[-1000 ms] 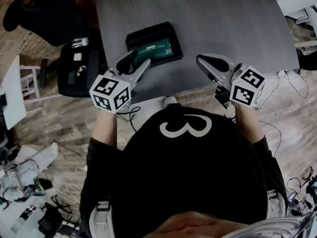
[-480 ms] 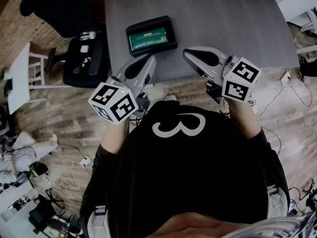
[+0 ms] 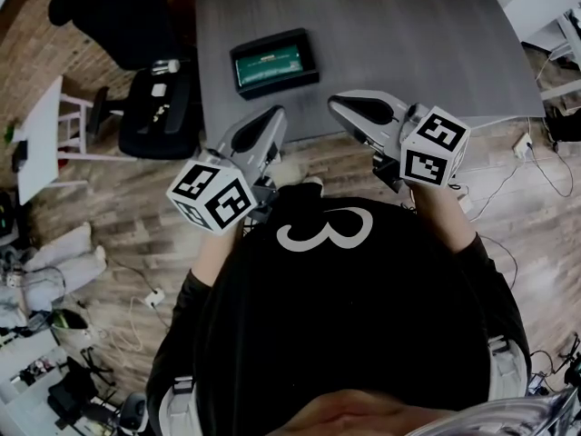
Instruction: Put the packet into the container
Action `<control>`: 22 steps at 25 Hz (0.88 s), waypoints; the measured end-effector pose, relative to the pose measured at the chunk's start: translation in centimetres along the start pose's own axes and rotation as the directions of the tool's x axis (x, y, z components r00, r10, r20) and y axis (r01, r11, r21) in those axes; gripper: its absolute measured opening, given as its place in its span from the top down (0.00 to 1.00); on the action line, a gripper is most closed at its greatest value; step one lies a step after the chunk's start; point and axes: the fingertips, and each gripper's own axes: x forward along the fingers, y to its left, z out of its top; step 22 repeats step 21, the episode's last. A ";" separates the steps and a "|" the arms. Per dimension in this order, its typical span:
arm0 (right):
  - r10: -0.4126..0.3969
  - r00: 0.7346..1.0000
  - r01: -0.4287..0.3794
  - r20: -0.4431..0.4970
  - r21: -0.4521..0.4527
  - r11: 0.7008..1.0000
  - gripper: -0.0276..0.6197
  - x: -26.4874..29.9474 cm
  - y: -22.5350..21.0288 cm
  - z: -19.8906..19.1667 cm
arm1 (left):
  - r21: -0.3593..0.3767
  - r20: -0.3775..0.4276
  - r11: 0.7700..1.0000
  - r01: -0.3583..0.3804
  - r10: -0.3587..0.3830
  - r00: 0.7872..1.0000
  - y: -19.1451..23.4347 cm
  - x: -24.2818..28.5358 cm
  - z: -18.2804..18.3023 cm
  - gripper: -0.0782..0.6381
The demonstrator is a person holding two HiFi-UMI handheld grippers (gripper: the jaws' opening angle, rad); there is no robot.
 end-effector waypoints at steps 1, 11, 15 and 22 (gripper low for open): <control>0.003 1.000 -0.003 0.002 0.000 1.000 0.95 0.0 0.0 0.0 | -0.004 0.003 1.000 0.003 -0.003 1.000 0.0 -0.1 0.1 0.88; 0.002 1.000 -0.002 0.003 -0.015 1.000 0.95 -0.6 0.5 0.2 | -0.003 0.024 1.000 0.025 -0.025 0.999 -1.0 -0.5 0.4 0.88; 0.004 1.000 -0.004 0.011 -0.029 1.000 0.95 -0.7 0.7 0.5 | 0.004 0.032 1.000 0.027 -0.027 0.999 -1.2 -0.6 0.8 0.88; 0.010 1.000 -0.009 0.021 -0.034 0.999 0.95 -0.9 0.9 0.7 | 0.018 0.029 1.000 0.024 -0.025 0.999 -1.6 -0.7 0.9 0.88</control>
